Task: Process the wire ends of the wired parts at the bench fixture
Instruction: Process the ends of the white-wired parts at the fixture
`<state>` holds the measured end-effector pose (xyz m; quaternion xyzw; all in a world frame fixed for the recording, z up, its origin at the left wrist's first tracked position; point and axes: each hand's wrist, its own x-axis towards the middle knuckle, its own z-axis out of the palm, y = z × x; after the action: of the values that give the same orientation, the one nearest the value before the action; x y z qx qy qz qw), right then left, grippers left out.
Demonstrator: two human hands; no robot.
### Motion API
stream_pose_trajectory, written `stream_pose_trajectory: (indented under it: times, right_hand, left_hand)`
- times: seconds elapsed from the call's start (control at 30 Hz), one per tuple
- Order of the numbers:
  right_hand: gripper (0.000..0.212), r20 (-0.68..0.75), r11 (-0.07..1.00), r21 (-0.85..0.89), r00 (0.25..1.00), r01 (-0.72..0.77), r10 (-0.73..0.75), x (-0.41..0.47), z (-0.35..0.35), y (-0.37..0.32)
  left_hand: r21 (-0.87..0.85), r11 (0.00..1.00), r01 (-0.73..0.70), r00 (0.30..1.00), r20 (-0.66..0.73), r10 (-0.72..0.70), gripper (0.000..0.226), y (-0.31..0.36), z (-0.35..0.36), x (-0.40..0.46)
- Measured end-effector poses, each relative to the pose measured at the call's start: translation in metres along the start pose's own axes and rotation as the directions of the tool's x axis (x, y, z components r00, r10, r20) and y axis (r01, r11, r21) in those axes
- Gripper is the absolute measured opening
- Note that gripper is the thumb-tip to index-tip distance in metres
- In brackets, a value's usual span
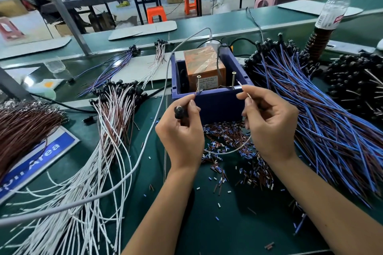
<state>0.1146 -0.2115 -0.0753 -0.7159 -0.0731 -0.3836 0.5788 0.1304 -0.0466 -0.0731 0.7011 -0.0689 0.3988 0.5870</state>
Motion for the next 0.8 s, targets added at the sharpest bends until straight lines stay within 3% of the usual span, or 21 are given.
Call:
stream_pose_trajectory:
  times: [0.3, 0.8]
  right_hand:
    - [0.024, 0.034, 0.999, -0.018, 0.999, 0.037, -0.036, 0.0, 0.0, -0.001]
    - [0.025, 0.016, 1.0, 0.016, 1.0, -0.015, 0.015, -0.001, -0.001, -0.003]
  left_hand:
    - [0.069, 0.997, -0.027, 0.999, -0.019, 0.028, 0.023, 0.009, -0.001, -0.001]
    - [-0.018, 0.996, 0.085, 0.995, -0.051, -0.085, 0.018, 0.015, -0.007, -0.002]
